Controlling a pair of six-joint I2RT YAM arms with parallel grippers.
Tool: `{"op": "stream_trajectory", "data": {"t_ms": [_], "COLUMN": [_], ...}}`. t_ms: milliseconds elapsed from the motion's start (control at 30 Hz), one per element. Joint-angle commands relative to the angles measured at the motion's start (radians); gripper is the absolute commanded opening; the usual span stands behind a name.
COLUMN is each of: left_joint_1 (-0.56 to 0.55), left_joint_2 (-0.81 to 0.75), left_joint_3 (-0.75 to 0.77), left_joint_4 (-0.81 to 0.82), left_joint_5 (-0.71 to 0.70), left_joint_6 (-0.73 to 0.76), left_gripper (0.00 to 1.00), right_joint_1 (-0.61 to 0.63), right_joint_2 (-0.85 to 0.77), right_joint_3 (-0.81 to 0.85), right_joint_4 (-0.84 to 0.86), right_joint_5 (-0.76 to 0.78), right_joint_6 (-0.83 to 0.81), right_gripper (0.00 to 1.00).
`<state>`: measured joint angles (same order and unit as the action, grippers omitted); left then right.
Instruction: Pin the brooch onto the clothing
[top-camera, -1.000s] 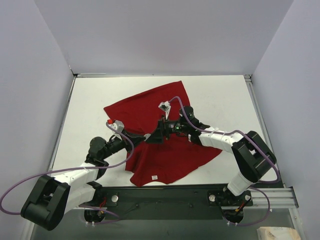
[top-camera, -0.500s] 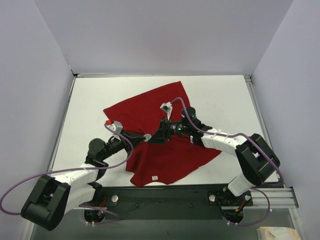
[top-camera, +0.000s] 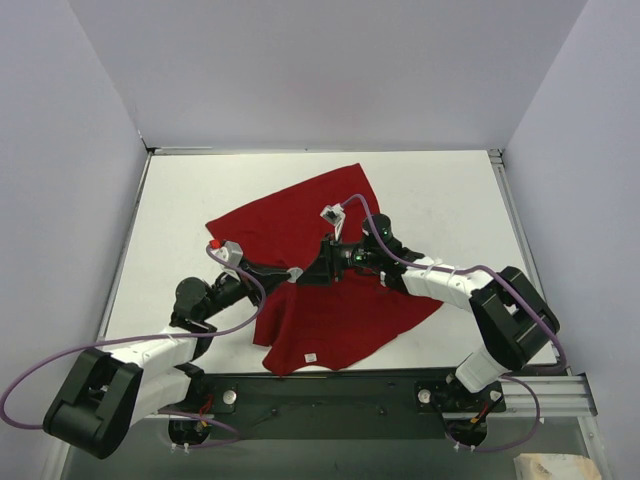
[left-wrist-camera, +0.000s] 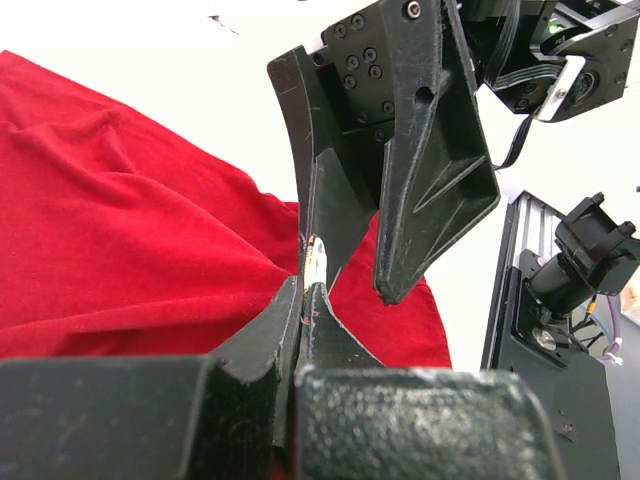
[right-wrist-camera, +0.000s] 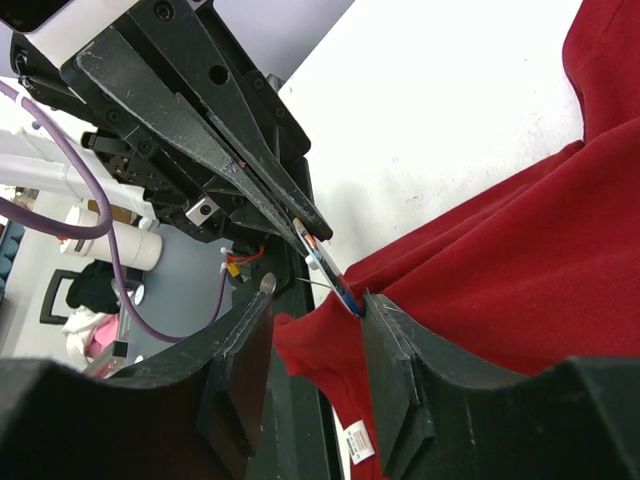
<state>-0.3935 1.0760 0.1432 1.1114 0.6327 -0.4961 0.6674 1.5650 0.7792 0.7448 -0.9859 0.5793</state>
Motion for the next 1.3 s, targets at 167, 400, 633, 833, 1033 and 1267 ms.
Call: {"op": "stream_trajectory", "data": {"t_ms": [167, 400, 633, 833, 1033, 1267], "left_joint_1": [0.007, 0.007, 0.01, 0.01, 0.01, 0.012], "left_joint_2": [0.044, 0.048, 0.052, 0.061, 0.067, 0.07], "left_joint_3": [0.018, 0.018, 0.019, 0.033, 0.058, 0.085], "left_joint_4": [0.113, 0.13, 0.125, 0.111, 0.077, 0.036], "left_joint_5": [0.035, 0.033, 0.035, 0.053, 0.059, 0.056], "left_joint_6": [-0.035, -0.044, -0.041, -0.041, -0.033, -0.022], "left_gripper": [0.0, 0.0, 0.0, 0.0, 0.0, 0.0], "right_joint_1": [0.034, 0.041, 0.043, 0.047, 0.061, 0.086], "right_joint_2": [0.018, 0.041, 0.035, 0.035, 0.03, 0.018], "right_joint_3": [0.065, 0.081, 0.098, 0.112, 0.137, 0.163], "right_joint_4": [0.064, 0.048, 0.004, -0.022, -0.091, -0.199], "right_joint_5": [-0.054, -0.054, -0.043, -0.039, -0.033, -0.002], "right_joint_6": [-0.022, -0.021, -0.035, -0.042, -0.087, -0.167], "right_gripper": [0.4, 0.26, 0.12, 0.09, 0.08, 0.09]}}
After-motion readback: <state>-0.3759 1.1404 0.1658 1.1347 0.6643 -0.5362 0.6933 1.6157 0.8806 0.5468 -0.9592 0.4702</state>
